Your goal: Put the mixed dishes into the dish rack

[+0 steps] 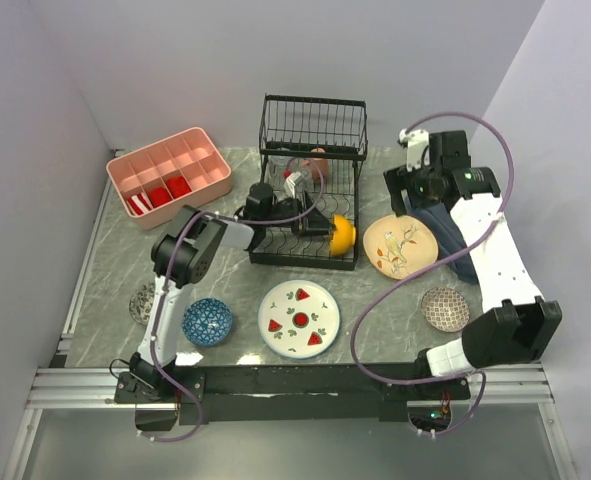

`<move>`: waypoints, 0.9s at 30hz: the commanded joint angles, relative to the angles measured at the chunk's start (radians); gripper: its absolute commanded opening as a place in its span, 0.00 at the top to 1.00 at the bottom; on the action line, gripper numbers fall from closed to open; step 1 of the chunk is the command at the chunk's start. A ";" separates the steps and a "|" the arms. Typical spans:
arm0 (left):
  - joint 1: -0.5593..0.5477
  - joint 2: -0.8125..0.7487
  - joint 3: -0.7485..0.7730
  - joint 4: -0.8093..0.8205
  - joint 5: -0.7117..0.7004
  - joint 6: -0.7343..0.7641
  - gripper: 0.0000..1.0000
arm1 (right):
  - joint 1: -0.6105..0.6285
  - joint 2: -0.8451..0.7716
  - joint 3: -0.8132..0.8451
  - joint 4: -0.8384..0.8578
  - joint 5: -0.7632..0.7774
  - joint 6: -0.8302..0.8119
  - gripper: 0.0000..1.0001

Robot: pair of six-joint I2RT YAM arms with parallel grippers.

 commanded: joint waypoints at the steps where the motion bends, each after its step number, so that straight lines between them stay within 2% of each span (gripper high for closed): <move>1: 0.032 -0.155 0.100 -0.314 -0.049 0.238 0.11 | -0.013 -0.132 -0.130 -0.055 -0.003 -0.176 0.09; 7: 0.052 -0.310 0.070 -0.695 -0.112 0.601 0.09 | -0.047 -0.293 -0.388 -0.200 -0.014 -0.282 0.09; 11: 0.051 -0.409 0.021 -0.872 -0.150 0.769 0.09 | -0.055 -0.428 -0.588 -0.225 0.003 -0.334 0.09; 13: 0.049 -0.461 -0.009 -0.922 -0.162 0.836 0.09 | -0.056 -0.456 -0.635 -0.222 -0.001 -0.349 0.10; 14: 0.049 -0.478 -0.016 -0.980 -0.170 0.857 0.09 | -0.056 -0.461 -0.661 -0.221 -0.003 -0.349 0.10; 18: 0.051 -0.555 -0.050 -1.042 -0.196 0.912 0.09 | -0.056 -0.419 -0.718 -0.202 -0.015 -0.328 0.13; 27: 0.051 -0.583 -0.052 -1.050 -0.233 0.938 0.08 | -0.056 -0.363 -0.814 -0.132 0.017 -0.348 0.20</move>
